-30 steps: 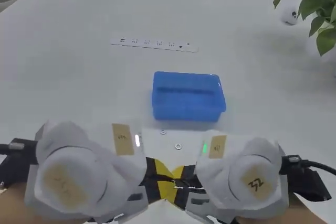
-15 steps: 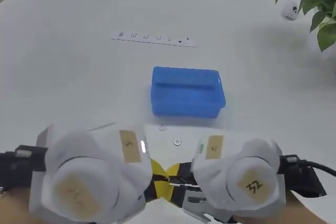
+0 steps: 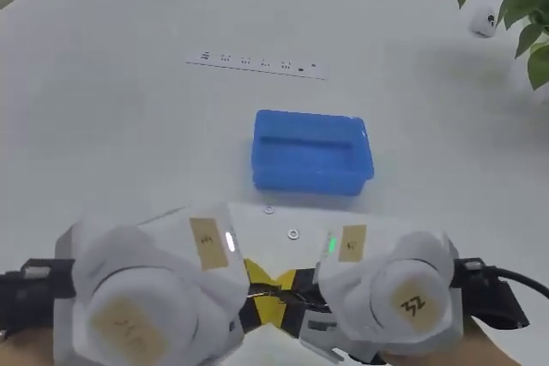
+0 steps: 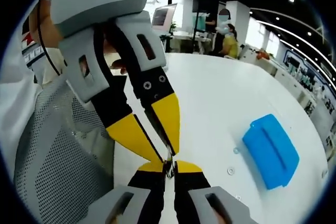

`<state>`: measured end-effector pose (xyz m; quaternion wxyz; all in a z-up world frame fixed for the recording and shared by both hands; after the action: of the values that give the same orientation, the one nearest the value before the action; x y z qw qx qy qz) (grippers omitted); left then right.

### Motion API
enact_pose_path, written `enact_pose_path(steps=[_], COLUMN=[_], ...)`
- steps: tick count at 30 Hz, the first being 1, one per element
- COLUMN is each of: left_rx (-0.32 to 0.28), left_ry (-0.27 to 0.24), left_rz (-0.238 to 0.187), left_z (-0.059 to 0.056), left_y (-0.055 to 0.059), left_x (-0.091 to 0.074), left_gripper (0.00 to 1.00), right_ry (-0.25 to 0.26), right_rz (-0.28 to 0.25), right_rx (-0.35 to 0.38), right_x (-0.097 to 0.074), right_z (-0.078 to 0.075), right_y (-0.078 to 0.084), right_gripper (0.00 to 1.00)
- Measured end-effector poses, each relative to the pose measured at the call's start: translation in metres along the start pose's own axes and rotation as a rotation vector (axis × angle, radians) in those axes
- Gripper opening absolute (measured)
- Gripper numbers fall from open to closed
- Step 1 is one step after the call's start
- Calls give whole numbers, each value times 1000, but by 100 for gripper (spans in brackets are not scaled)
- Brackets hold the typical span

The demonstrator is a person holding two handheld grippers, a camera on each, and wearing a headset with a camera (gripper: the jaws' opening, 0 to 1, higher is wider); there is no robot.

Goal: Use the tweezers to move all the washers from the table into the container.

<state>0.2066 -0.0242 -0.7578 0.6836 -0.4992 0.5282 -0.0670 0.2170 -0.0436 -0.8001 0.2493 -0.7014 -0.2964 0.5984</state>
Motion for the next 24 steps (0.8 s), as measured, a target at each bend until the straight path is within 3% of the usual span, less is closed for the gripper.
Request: enact_pose_path(steps=[3,4,9,12,17,24], left_rx=[-55,-83,-158,-180,-292,-320], left_ry=[-11,-44,-121,-201,-338,-397], left_rz=[-66,-92,-141,-198,-307,-347], left_z=[2,5,11,17,24,20], left_y=[-3,-4,1,5,19,40], left_x=[-7,-11,-32,-44,-74,-89], left_gripper=[21,25,39,52,76,95], right_ry=[12,17,60,98,173,229], right_rz=[-23,-26,-55,-57,-58,-40], right_rx=[55,66,138,193,248,307], right_x=[-7,-9,-25,-33,-43,-50], right_z=[0,0,-4,-10,-24,-37], right_y=[-2,-2,-4,-1,8,20], right_gripper=[1,1,1,1,2,2])
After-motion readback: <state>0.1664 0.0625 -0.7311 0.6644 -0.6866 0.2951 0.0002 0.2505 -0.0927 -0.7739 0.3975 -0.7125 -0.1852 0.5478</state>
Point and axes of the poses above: the centre of the closed fingertips' face, and the gripper's own axes: x roughly forward along the fingers, z roughly to its left, y roughly out of its underside, the point moved 3 cm from there along -x, roughly backward along the fingers, and after that the axes turned 9 degrees about -x, right-handed, at the moved point
